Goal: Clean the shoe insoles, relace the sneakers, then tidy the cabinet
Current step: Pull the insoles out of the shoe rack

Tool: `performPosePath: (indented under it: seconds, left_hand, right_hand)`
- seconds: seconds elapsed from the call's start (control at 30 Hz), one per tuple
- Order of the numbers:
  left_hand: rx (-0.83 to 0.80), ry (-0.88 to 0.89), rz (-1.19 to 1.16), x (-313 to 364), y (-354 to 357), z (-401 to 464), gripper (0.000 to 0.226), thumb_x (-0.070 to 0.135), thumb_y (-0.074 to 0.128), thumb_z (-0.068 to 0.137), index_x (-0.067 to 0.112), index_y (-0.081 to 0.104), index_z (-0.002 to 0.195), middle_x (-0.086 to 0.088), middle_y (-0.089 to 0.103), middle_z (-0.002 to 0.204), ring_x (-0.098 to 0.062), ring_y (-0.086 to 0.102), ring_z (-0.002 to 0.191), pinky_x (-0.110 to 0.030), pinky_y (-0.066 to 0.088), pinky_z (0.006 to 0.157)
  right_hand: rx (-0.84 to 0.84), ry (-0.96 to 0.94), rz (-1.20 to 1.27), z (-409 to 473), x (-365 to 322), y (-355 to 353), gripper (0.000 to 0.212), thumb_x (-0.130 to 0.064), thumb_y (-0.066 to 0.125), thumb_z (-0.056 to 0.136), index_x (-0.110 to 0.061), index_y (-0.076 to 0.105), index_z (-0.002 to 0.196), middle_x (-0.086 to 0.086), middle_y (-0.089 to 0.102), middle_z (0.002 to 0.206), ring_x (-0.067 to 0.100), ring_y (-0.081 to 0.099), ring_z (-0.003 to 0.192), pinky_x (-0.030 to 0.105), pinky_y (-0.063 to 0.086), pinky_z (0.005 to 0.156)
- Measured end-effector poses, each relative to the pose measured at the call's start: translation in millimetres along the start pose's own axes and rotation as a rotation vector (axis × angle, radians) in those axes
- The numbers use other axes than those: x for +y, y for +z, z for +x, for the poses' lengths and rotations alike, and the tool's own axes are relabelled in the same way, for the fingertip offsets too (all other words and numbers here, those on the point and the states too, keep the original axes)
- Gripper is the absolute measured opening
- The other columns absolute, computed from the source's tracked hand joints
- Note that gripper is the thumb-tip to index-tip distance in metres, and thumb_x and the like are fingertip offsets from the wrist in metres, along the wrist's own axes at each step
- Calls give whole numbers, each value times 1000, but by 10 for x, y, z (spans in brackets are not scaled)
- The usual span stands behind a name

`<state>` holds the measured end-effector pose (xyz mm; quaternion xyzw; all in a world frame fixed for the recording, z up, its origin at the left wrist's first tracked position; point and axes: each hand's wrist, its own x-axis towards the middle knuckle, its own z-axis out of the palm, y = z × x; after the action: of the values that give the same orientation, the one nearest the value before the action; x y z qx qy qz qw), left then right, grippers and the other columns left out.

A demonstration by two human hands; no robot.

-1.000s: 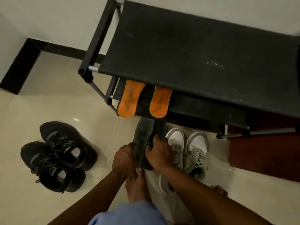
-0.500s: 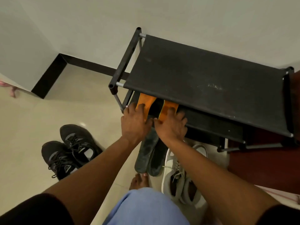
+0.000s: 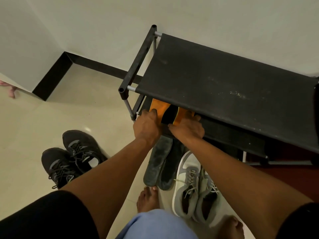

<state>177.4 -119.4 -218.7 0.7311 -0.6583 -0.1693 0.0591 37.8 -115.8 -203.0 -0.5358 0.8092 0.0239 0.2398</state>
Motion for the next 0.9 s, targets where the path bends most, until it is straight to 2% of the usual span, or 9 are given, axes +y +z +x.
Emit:
performPosePath:
  seconds: [0.1, 0.17, 0.23, 0.37, 0.47, 0.6, 0.7, 0.8, 0.9]
  left_hand:
    - [-9, -6, 4, 6, -37, -26, 26, 22, 77, 88, 18, 63, 109, -6, 63, 104, -26, 66, 80, -41, 60, 75]
    - [-14, -13, -8, 17, -93, -87, 24, 26, 77, 88, 19, 63, 106, -5, 64, 101, -24, 66, 78, -40, 61, 74]
    - [-23, -19, -37, 44, -188, -172, 27, 37, 76, 88, 20, 62, 104, -2, 64, 97, -22, 64, 76, -38, 59, 72]
    - [-53, -35, -59, 109, -451, -420, 22, 45, 65, 89, 24, 57, 92, 2, 67, 88, -20, 61, 71, -32, 50, 65]
    - [-114, -50, -61, 123, -704, -658, 17, 40, 64, 89, 25, 62, 96, 2, 71, 93, -23, 71, 85, -28, 47, 67]
    - [-168, -68, -69, 87, -1046, -1000, 20, 39, 69, 87, 23, 63, 97, 3, 67, 93, -21, 71, 91, -26, 48, 70]
    - [-225, -117, -112, 30, -1284, -1268, 32, 47, 73, 84, 24, 62, 103, 3, 69, 100, -18, 70, 92, -26, 54, 77]
    - [-278, -157, -127, -66, -1533, -1532, 36, 48, 77, 79, 27, 59, 101, 6, 66, 96, -15, 67, 88, -24, 52, 74]
    - [-286, -196, -114, -214, -1729, -1759, 39, 49, 77, 76, 27, 60, 103, 4, 65, 98, -17, 67, 93, -26, 51, 73]
  right_hand:
    - [6, 4, 36, -66, -16, -69, 66, -58, 70, 86, -20, 45, 134, 16, 44, 138, 33, 58, 112, 36, 46, 77]
    - [7, -37, 47, -170, -23, -115, 47, -54, 67, 88, -23, 48, 118, 15, 48, 132, 31, 57, 107, 34, 42, 73]
    - [10, -59, 79, -291, -7, -166, 41, -53, 66, 86, -25, 47, 109, 14, 52, 126, 29, 55, 99, 34, 42, 71]
    - [-16, -41, 130, -613, 39, -339, 57, -57, 67, 83, -24, 47, 125, 15, 52, 123, 36, 62, 102, 34, 45, 75]
    - [-48, -73, 136, -912, 111, -493, 55, -55, 66, 86, -25, 48, 129, 14, 53, 123, 32, 61, 100, 37, 51, 79]
    - [-108, -112, 119, -1282, 173, -663, 54, -56, 65, 87, -32, 45, 131, 12, 51, 128, 26, 59, 99, 36, 55, 82]
    - [-166, -109, 65, -1556, 159, -806, 56, -58, 65, 84, -30, 47, 129, 12, 53, 128, 25, 61, 99, 37, 57, 84]
    - [-242, -135, 21, -1817, 82, -940, 44, -50, 66, 83, -29, 53, 119, 8, 59, 121, 23, 62, 99, 36, 56, 86]
    - [-308, -168, -43, -2062, -69, -1057, 36, -45, 66, 80, -33, 56, 112, 3, 64, 108, 21, 63, 94, 35, 55, 84]
